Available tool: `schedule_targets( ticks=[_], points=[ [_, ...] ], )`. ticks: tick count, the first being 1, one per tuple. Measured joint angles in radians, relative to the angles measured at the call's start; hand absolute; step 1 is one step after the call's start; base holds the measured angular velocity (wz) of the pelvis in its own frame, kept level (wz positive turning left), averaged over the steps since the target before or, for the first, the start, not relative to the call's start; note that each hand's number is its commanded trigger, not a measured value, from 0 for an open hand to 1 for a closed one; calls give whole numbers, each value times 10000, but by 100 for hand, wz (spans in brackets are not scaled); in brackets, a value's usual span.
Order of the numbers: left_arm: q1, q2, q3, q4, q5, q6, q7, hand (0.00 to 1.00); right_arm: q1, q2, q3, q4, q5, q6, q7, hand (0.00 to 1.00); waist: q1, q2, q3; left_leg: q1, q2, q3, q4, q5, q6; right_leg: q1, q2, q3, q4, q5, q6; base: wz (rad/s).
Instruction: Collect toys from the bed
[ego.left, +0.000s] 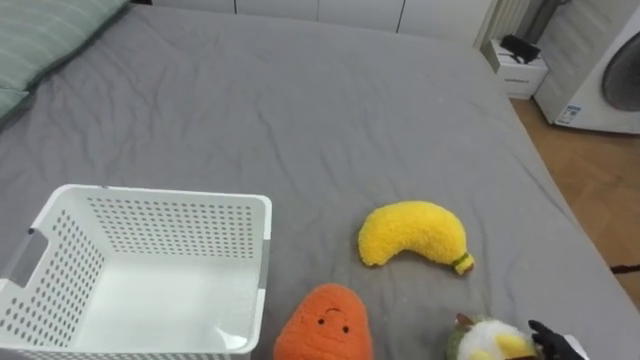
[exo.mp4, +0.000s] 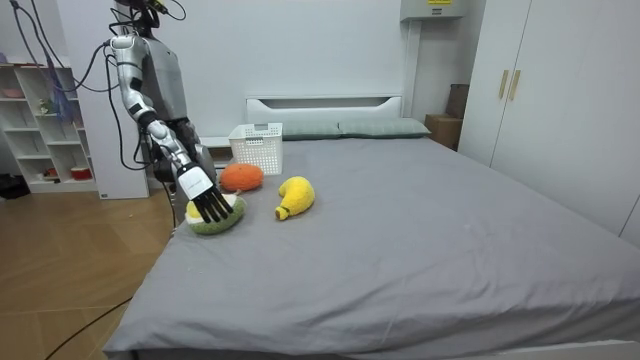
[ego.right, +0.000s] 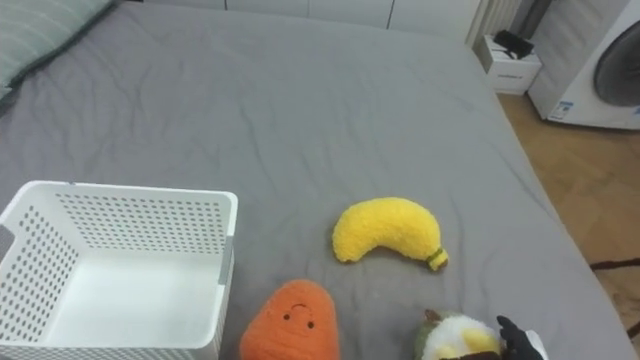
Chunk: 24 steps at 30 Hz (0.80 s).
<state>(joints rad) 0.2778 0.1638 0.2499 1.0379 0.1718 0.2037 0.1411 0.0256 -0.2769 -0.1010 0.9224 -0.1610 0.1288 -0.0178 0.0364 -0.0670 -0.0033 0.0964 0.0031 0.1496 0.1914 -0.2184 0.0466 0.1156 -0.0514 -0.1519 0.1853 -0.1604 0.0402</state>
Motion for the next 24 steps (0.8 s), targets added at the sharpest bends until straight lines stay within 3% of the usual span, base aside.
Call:
schedule_targets(
  ticks=[2, 3, 4, 6, 24],
  points=[
    [-38, -1, -8, 22, 1, 0, -26, 0, -46, -35, 8, 173, -68, -3, 94, 1, 10, 2, 1, 0, 0, -30, 8, 0, -1, 20, 1, -30, -1, 0, 0, 6],
    [-60, -1, -29, 38, -2, 0, -29, 0, -44, -48, 10, 205, -67, -4, 128, 18, 8, 5, 2, 1, 0, -57, 18, -3, -5, 33, 3, -48, -1, 0, 0, 6],
    [-83, 1, -95, 39, -2, 0, -29, 0, -45, -55, 11, 236, -68, -4, 158, 58, 8, 8, 4, 0, 0, -81, 31, -7, -9, 47, 4, -72, -1, 0, 0, 6],
    [-139, -2, -201, 49, -10, 0, -35, 0, -46, -62, 5, 260, -68, 1, 177, 98, 7, 14, 6, -1, 0, -115, 37, -8, -9, 61, 2, -123, -1, 0, 0, 5],
    [-600, 20, -583, 204, -21, -15, -54, 0, -183, -270, 20, 166, -349, 56, -107, 100, 28, 188, 20, -176, 3, -119, 53, 3, -24, -109, 12, -132, 5, 0, -5, 0]
  ],
)
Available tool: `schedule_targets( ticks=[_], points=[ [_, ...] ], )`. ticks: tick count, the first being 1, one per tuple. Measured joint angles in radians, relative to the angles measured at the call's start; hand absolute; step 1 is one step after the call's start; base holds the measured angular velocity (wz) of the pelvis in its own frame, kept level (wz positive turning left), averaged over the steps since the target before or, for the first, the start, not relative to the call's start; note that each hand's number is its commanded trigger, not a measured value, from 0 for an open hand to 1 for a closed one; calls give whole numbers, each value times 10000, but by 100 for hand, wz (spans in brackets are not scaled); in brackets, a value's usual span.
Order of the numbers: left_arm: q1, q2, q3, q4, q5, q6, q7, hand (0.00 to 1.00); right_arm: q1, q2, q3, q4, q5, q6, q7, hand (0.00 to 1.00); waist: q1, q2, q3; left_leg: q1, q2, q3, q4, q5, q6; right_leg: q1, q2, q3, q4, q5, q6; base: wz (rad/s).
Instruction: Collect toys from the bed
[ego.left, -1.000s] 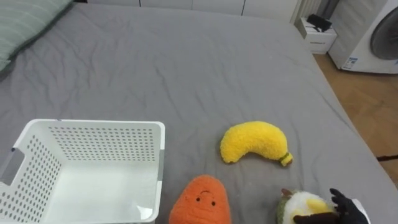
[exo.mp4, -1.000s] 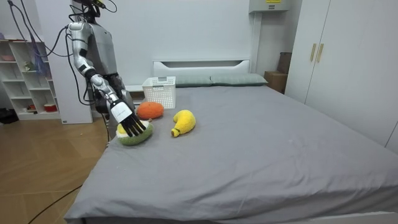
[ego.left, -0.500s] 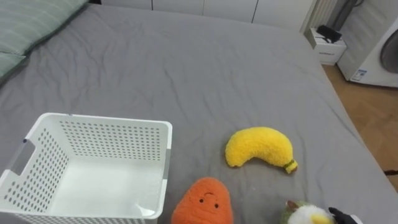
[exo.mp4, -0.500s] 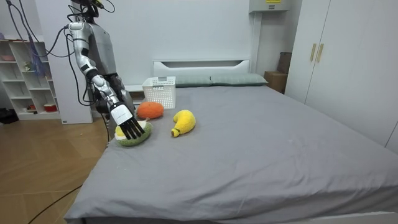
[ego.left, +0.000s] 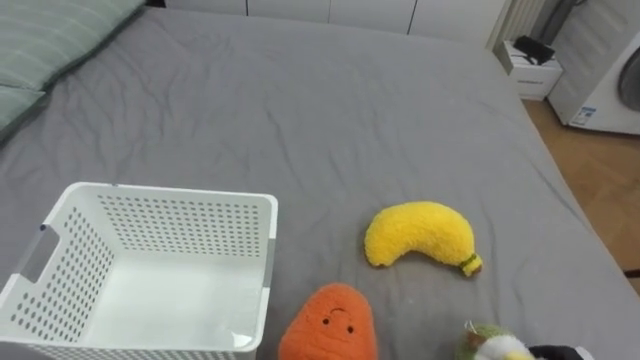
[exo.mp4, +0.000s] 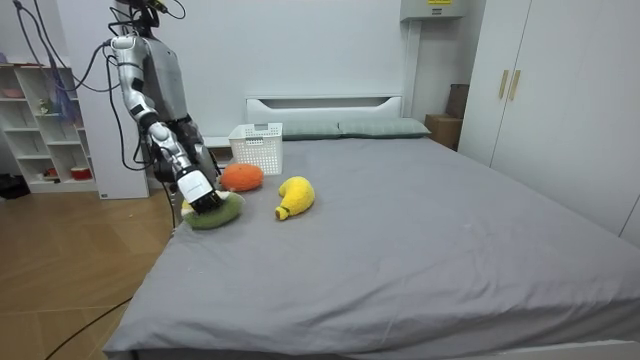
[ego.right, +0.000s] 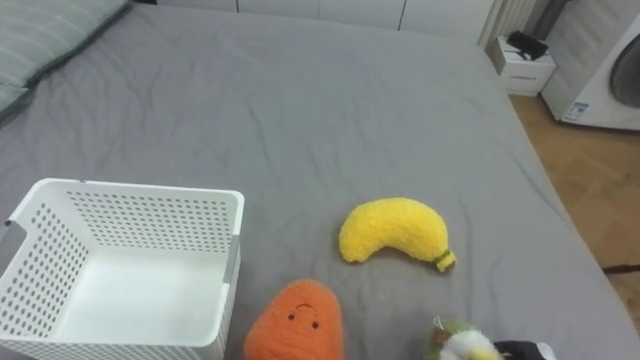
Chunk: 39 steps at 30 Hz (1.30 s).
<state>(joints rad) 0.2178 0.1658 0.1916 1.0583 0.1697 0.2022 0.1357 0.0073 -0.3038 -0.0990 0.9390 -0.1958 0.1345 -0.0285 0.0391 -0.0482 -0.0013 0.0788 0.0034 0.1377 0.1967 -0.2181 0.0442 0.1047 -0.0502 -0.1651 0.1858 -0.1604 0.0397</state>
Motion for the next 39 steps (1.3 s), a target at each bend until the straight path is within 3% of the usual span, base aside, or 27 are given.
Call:
schedule_targets(
  ticks=[6, 21, 26, 33, 39],
  points=[
    [10, 18, 11, -124, -3, 11, -187, 0, 46, 173, 14, -1695, -1079, 389, 459, 100, -51, -64, 32, 2, 4, 88, -1, 12, 4, -12, -10, 3, -11, 0, 0, 0],
    [-127, -4, 84, -442, -14, -152, -163, 0, -87, 244, 389, -6611, -1620, 507, 865, 100, 10, -78, 19, -67, 8, 238, -19, 27, 23, -163, -20, 96, 20, 0, 0, -3],
    [-271, -14, 99, -472, -23, -234, -162, 0, -326, 256, 759, -7621, -1702, 577, 1434, 100, 265, -81, 24, -61, -3, 258, -107, 55, 27, -187, -20, 110, 14, 1, 0, 0],
    [-269, -135, -208, -479, -819, -528, 79, 0, -1564, 274, 1342, -8090, -1661, 680, 1864, 100, 728, -131, 50, -71, -5, 199, -178, 70, 23, -195, -15, 74, -6, 1, 1, 1],
    [-306, -258, -498, -610, -1007, -572, 117, 0, -2086, 331, 2022, -8503, -1723, 818, 2210, 100, 1089, -137, 51, -189, -41, -61, -172, 102, 30, -191, -65, -334, -24, 3, 4, 13]
  ],
)
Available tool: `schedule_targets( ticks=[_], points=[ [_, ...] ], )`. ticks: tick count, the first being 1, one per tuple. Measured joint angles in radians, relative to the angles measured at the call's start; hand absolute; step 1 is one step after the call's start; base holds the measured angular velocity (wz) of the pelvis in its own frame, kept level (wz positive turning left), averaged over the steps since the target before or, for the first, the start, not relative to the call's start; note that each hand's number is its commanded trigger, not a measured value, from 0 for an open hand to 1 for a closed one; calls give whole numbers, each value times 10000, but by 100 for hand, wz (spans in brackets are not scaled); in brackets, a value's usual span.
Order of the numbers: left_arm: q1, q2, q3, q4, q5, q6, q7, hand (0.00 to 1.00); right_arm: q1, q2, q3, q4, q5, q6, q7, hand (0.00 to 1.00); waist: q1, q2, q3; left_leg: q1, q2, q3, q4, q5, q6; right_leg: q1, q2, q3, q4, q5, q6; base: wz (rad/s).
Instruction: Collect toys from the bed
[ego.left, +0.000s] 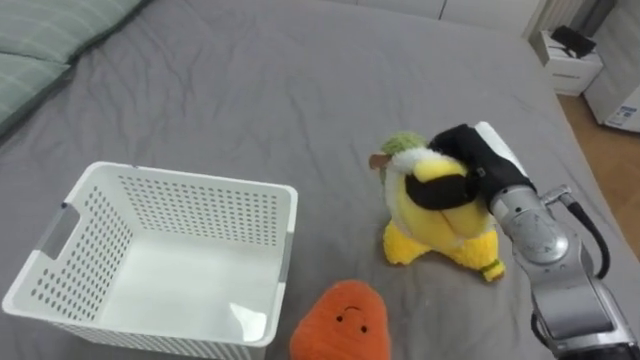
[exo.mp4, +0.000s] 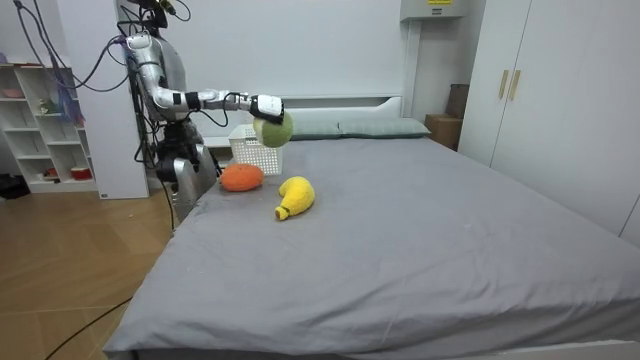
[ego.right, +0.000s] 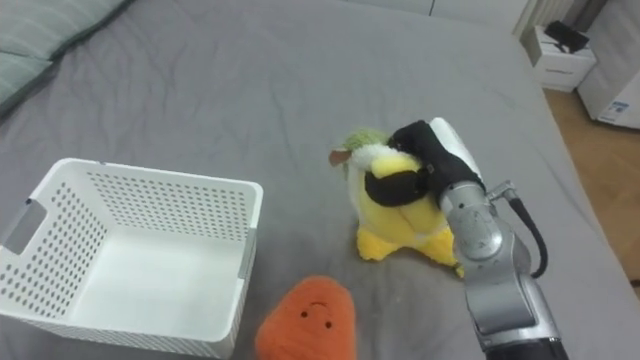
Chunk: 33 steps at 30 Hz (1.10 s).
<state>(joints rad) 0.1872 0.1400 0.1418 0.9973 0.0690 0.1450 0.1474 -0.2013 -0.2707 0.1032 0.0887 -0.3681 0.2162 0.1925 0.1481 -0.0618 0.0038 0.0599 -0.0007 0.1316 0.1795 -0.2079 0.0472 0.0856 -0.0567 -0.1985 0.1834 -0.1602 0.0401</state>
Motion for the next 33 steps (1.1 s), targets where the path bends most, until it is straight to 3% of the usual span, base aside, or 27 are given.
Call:
schedule_targets(
  ticks=[4, 11, 15, 19, 22, 23, 24, 25, 26, 27, 33],
  points=[
    [16, -165, -22, -51, -221, -1, -13, 0, -331, 67, 354, -1, -33, 235, 271, 100, 436, 16, 11, -9, -38, -127, -2, 29, 3, 26, -25, -75, -1, -1, 1, 5],
    [21, -235, -73, -50, -378, -27, -11, 0, -848, 321, 740, -12, -313, 254, 507, 100, 694, -51, 39, -67, -153, -555, -14, 173, 32, 180, -123, -511, -36, -1, 5, 20],
    [57, -232, -81, -51, -451, -22, -12, 0, -1183, 446, 867, -25, -803, 264, 519, 100, 1023, -163, 101, -175, -189, -808, 3, 222, 19, 172, -159, -733, -29, -1, 5, 16],
    [83, -300, -177, -210, -433, -21, 102, 0, -1704, 702, 1208, -31, -1325, 378, 741, 100, 1122, -231, 86, -442, -308, -1206, 59, 347, 36, 152, -217, -1077, -123, -2, 6, 28],
    [4, -332, -269, -389, -383, -27, 180, 0, -2020, 760, 1471, -30, -1594, 468, 868, 100, 1392, -292, 61, -552, -369, -1413, 59, 411, 37, 129, -260, -1276, -132, -3, 8, 21],
    [-5, -336, -268, -404, -385, -27, 182, 0, -2074, 765, 1508, -30, -1619, 469, 900, 88, 1425, -307, 59, -573, -388, -1474, 59, 430, 39, 133, -276, -1341, -135, -5, 11, 27],
    [-38, -370, -272, -412, -388, -26, 182, 0, -2175, 768, 1528, -30, -1623, 478, 942, 67, 1560, -328, 67, -605, -430, -1569, 54, 462, 51, 137, -292, -1386, -141, -11, 20, 28],
    [-43, -412, -272, -437, -389, -24, 186, 0, -2257, 771, 1547, -30, -1594, 536, 941, 54, 1656, -346, 70, -658, -469, -1668, 56, 502, 72, 131, -316, -1388, -143, -12, 23, 25],
    [-44, -418, -272, -443, -391, -21, 189, 0, -2315, 776, 1591, -28, -1580, 610, 938, 9, 1713, -357, 77, -673, -480, -1693, 55, 517, 80, 126, -325, -1375, -143, -10, 27, 15],
    [-45, -413, -267, -450, -393, -14, 223, 0, -2353, 804, 1622, -29, -1513, 691, 937, 0, 1887, -393, 84, -678, -485, -1707, 57, 521, 81, 124, -326, -1373, -143, -6, 33, 10],
    [-69, -436, -275, -453, -388, 64, 564, 0, -2398, 913, 1714, -20, -1417, 700, 773, 0, 2159, -458, 110, -902, -643, -2207, 211, 570, 110, 171, -464, -1638, -132, -18, 88, 25]
  ],
)
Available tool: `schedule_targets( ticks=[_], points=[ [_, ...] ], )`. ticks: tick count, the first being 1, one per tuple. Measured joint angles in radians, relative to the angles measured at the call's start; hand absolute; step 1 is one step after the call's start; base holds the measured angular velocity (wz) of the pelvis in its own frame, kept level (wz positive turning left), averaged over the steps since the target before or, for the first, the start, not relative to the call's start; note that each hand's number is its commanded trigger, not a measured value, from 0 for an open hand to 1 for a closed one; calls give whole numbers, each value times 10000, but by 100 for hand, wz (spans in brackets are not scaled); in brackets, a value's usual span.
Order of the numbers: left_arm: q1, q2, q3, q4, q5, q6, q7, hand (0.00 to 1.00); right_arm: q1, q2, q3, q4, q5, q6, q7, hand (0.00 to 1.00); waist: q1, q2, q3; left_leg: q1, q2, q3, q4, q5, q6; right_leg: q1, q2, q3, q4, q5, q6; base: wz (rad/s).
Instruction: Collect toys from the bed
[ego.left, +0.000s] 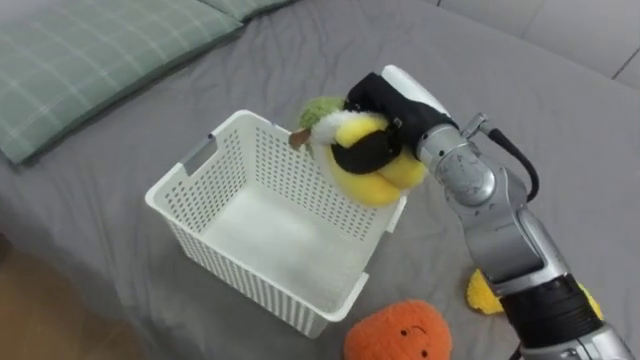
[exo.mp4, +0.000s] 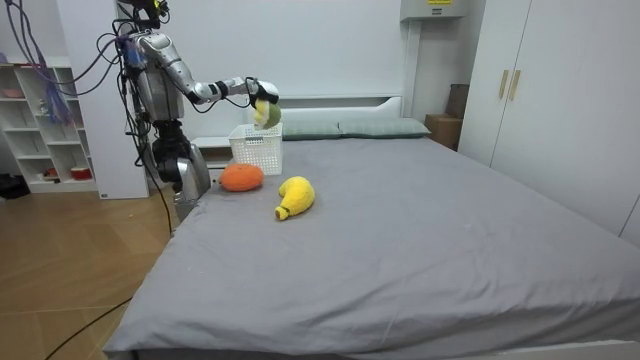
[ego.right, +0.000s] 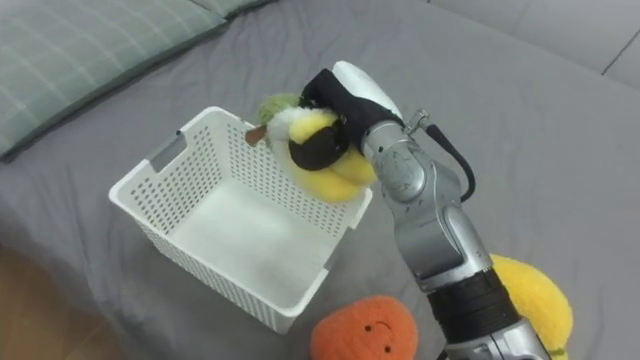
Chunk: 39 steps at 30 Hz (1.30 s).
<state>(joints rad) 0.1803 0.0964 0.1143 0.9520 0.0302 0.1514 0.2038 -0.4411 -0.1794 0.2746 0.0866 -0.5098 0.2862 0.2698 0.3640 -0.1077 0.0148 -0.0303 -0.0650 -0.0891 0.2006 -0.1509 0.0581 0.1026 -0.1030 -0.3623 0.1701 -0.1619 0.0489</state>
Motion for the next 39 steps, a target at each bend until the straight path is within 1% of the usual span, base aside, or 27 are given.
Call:
schedule_targets(
  ticks=[2, 4, 5, 7, 11, 13, 16, 30, 35, 38, 39],
  points=[
    [39, 4, 4, 1, 4, 39, 113, 0, -32, 48, 126, 54, 1, 3, -81, 0, 47, 9, 10, -27, -49, -97, 3, 39, 9, 4, 0, 3, 1, -15, 24, 21],
    [43, 1, 2, 2, 6, 121, 112, 0, -69, 73, 195, 122, 27, 13, -86, 0, 27, 1, 20, -124, -152, -329, 38, 110, 27, 2, -15, 8, 1, -39, 62, 28],
    [42, -5, 3, 7, 6, 137, 111, 0, -76, 75, 197, 122, 27, 30, -86, 0, 54, 5, 30, -129, -164, -339, 38, 121, 32, -4, -19, 14, 1, -41, 64, 18],
    [48, 18, 33, 36, 7, 227, 110, 0, -76, 89, 197, 122, 27, 111, -83, 0, 223, -18, 55, -156, -185, -384, 44, 137, 39, -3, -26, 21, 3, -41, 66, 6],
    [43, 14, 38, 125, 8, 301, 80, 0, -77, 90, 198, 123, 22, 127, -67, 0, 282, -60, 77, -216, -219, -528, 65, 171, 31, 1, -23, 23, -4, -40, 67, 12],
    [55, 5, 34, 128, 12, 380, 7, 0, -77, 89, 199, 144, 25, 126, -57, 0, 288, -6, 114, -243, -222, -546, 105, 172, 29, 9, -17, 26, -6, -40, 67, 4],
    [40, 2, 10, 121, 30, 397, -3, 0, -71, 85, 201, 248, 25, 133, -57, 0, 273, 61, 159, -294, -231, -569, 170, 169, 28, -4, -16, 23, -2, -40, 67, 1],
    [-139, 26, 5, 120, 56, 379, 35, 0, -73, 46, 183, 247, 24, 63, -60, 0, 224, 66, 145, -275, -235, -537, 210, 169, 31, -22, -20, 63, 8, -40, 67, 0],
    [-140, 57, 18, 118, 167, 373, 47, 0, -72, 42, 156, 247, 21, -87, -60, 0, 101, 66, 135, -266, -228, -532, 210, 170, 31, -16, -21, 59, 8, -40, 67, 0],
    [-143, 78, 31, 99, 292, 374, 6, 0, -71, -34, 154, 247, 28, -140, -77, 0, -33, 60, 128, -256, -187, -382, 210, 169, 34, -28, -25, 105, 16, -38, 67, -6],
    [-155, 76, 29, 100, 313, 374, -1, 0, -71, -129, 152, 247, 25, -149, -88, 0, -52, 67, 123, -259, -173, -302, 210, 160, 48, -38, -23, 181, 22, -38, 66, -17]
  ],
)
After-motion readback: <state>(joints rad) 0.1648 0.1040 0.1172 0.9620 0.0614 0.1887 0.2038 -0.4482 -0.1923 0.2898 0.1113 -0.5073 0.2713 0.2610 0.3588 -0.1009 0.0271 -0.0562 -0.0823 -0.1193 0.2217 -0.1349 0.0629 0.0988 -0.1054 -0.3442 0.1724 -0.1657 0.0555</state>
